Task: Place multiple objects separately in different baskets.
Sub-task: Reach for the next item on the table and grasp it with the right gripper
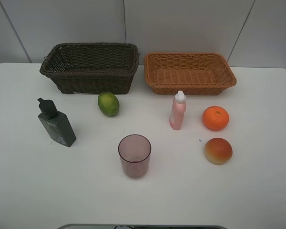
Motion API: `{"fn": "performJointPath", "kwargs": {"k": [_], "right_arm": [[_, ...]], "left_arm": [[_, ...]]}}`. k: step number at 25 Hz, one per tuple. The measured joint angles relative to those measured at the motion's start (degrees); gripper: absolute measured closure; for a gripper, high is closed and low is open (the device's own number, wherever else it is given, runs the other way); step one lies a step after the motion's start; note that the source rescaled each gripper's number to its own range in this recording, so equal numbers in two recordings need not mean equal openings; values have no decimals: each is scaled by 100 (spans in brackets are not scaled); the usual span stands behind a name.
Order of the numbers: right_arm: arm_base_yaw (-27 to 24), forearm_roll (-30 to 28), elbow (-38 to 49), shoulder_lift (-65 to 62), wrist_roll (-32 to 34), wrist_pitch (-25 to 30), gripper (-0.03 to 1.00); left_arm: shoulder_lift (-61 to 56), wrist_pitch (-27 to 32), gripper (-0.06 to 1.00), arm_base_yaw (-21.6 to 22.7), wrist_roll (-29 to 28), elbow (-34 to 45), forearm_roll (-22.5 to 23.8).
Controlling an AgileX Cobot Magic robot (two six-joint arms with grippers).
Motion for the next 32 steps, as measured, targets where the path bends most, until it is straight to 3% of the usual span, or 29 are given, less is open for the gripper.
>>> {"fn": "performJointPath", "kwargs": {"k": [8,17,25,32], "right_arm": [[0,0,-34,237,0,11,-3],[0,-161,-1696,3261,0,18,-3],[753,-139,-2060,5586,14,-399,-3],[1284,351,-2060,6789,192,-556,-3]], "left_arm": [[0,0,-5,0,0,0,0],[0,0,-5,0,0,0,0],[0,0,-5,0,0,0,0],[0,0,-5,0,0,0,0]]}}
